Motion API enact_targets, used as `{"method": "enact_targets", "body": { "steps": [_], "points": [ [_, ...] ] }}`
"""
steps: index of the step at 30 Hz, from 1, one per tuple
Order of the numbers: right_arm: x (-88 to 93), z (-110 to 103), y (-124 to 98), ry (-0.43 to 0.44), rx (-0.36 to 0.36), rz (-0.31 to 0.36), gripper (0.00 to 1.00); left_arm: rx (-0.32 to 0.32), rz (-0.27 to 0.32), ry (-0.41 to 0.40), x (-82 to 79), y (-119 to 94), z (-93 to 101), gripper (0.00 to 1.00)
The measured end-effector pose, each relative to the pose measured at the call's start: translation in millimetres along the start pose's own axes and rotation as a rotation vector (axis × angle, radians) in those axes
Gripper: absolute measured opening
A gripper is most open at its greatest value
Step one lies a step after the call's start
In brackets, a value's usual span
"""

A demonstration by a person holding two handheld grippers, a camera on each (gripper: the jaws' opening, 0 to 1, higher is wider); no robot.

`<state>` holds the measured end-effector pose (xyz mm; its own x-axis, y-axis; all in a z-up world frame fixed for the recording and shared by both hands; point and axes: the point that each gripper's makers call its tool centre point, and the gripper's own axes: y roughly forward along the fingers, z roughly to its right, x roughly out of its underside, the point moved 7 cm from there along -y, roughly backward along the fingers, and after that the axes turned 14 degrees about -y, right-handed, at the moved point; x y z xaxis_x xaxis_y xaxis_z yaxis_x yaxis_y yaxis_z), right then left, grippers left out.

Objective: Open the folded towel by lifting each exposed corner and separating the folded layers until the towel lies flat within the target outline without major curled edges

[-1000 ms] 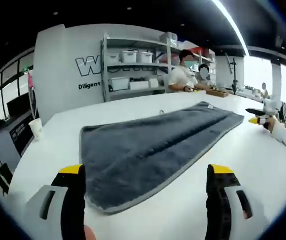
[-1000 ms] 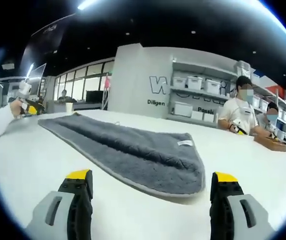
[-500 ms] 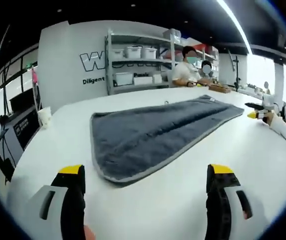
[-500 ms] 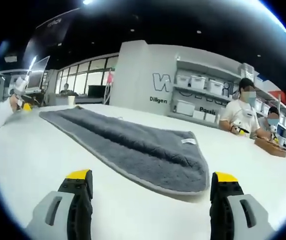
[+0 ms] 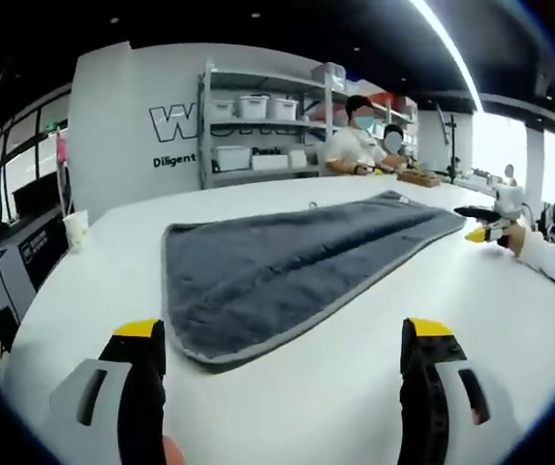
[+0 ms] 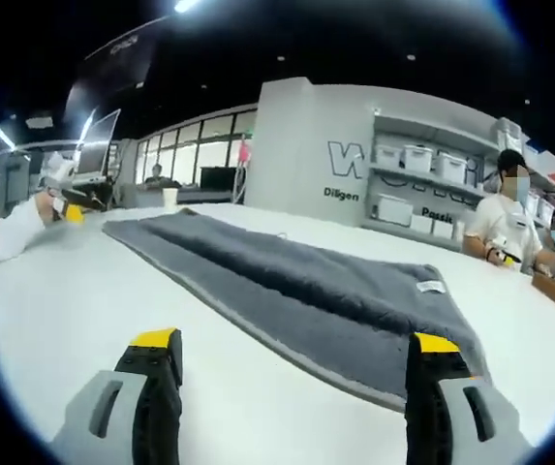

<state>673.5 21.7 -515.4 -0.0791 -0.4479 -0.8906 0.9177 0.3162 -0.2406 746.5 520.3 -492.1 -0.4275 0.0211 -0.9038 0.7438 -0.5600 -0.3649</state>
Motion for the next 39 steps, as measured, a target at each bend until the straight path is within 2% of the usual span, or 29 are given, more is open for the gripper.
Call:
{"method": "enact_targets", "body": {
  "steps": [3, 9, 16, 23, 26, 30, 31, 34, 39],
  "points": [
    [-16.9, -18.7, 22.7, -0.047, -0.042, 0.007, 0.89, 0.003, -0.001, -0.002, 1.3, 1.1, 1.8, 1.0],
    [-35.0, -36.4, 57.2, -0.102, -0.085, 0.019, 0.75, -0.025, -0.02, 0.027, 2.2, 1.1, 0.0, 1.0],
    [-38.4, -44.0, 81.1, -0.151, -0.134, -0.02, 0.64, -0.026, -0.007, 0.013, -0.2, -3.6, -2.9, 1.0],
    [-35.7, -52.6, 89.8, -0.185, -0.183, -0.061, 0.43, -0.024, 0.017, 0.003, -3.8, -6.9, -3.6, 1.0],
    [-35.9, -55.3, 90.2, -0.186, -0.206, -0.056, 0.32, -0.023, 0.024, -0.002, -4.9, -7.7, -4.4, 1.0],
    [-37.1, -64.7, 88.4, -0.235, -0.253, -0.038, 0.07, -0.024, 0.03, -0.009, -6.0, -8.3, -6.1, 1.0],
    [-37.3, -65.3, 88.1, -0.237, -0.253, -0.036, 0.04, -0.024, 0.03, -0.009, -6.2, -8.3, -6.3, 1.0],
    [-36.5, -69.6, 87.1, -0.273, -0.27, -0.042, 0.03, -0.021, 0.036, -0.014, -6.8, -8.8, -6.8, 1.0],
    [-36.2, -68.8, 81.4, -0.264, -0.284, -0.035, 0.0, -0.024, 0.035, -0.015, -7.0, -8.7, -8.5, 1.0]
  ]
}}
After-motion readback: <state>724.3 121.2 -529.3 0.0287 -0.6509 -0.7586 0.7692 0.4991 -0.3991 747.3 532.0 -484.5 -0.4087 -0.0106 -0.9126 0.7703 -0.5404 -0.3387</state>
